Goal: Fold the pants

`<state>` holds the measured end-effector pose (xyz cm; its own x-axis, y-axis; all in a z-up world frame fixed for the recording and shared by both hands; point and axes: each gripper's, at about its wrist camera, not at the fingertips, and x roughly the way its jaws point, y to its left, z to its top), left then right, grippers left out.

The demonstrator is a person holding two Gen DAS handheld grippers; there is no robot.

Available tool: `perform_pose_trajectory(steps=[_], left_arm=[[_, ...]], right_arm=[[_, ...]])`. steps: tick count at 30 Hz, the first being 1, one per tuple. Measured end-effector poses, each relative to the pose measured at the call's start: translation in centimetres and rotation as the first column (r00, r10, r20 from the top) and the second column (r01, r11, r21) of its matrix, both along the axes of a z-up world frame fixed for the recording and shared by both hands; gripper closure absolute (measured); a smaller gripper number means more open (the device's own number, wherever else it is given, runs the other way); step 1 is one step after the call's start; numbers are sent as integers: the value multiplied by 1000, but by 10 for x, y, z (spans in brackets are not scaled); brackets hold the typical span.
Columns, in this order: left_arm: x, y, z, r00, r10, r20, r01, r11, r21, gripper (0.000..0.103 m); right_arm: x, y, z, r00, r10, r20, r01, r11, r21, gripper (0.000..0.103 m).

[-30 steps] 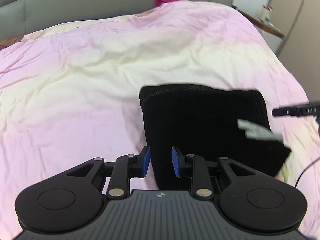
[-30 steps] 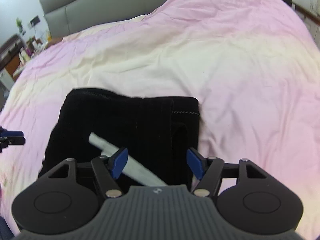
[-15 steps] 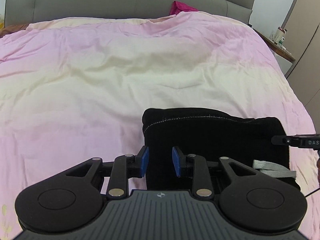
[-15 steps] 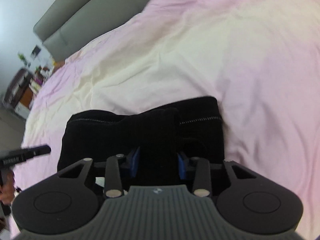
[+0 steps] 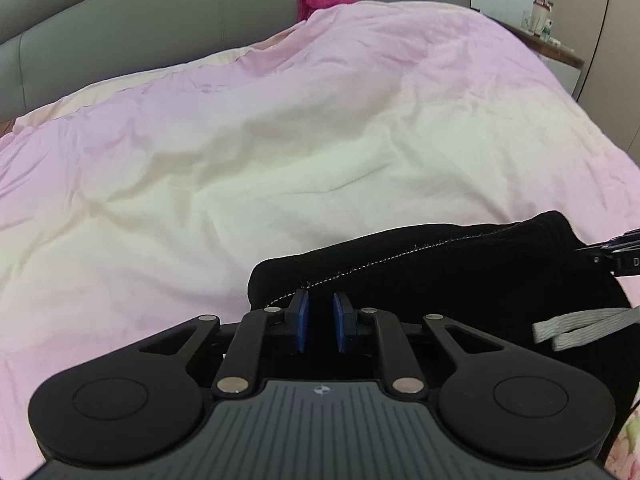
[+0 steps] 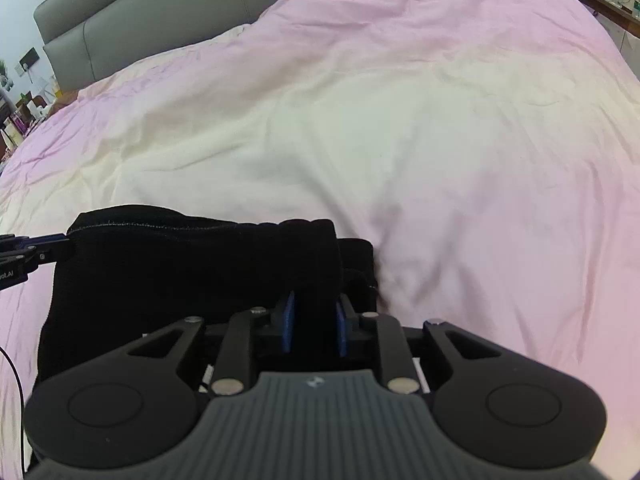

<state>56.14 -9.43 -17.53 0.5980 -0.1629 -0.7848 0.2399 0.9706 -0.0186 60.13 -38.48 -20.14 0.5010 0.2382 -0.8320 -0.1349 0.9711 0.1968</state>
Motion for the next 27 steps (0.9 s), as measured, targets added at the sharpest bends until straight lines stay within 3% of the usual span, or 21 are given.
perform_pose_trajectory(steps=[3, 5, 9, 12, 14, 21, 27], left_arm=[[17, -6, -16, 998, 32, -47, -30, 999, 42, 85], [22, -16, -22, 998, 31, -51, -25, 993, 113, 86], [16, -30, -12, 999, 31, -34, -24, 981, 191, 86], [-3, -24, 6, 1000, 25, 2, -25, 985, 171, 86], [-17, -15, 16, 999, 45, 2, -45, 991, 124, 85], [-98, -3, 35, 1000, 10, -1, -10, 1000, 6, 85], [-171, -3, 26, 999, -54, -11, 53, 998, -20, 85]], right_arm=[[8, 6, -12, 1000, 8, -18, -8, 999, -32, 86], [10, 8, -18, 1000, 4, -23, -5, 999, -40, 85], [11, 8, -19, 999, -22, -26, 21, 999, -35, 84], [2, 10, -6, 1000, -21, -19, 20, 998, -59, 80], [-12, 10, 7, 1000, 3, 14, -2, 996, -92, 70], [-91, 10, 39, 987, 96, 131, -77, 987, -142, 70], [-148, 19, 28, 977, 125, 174, -94, 980, -174, 70]])
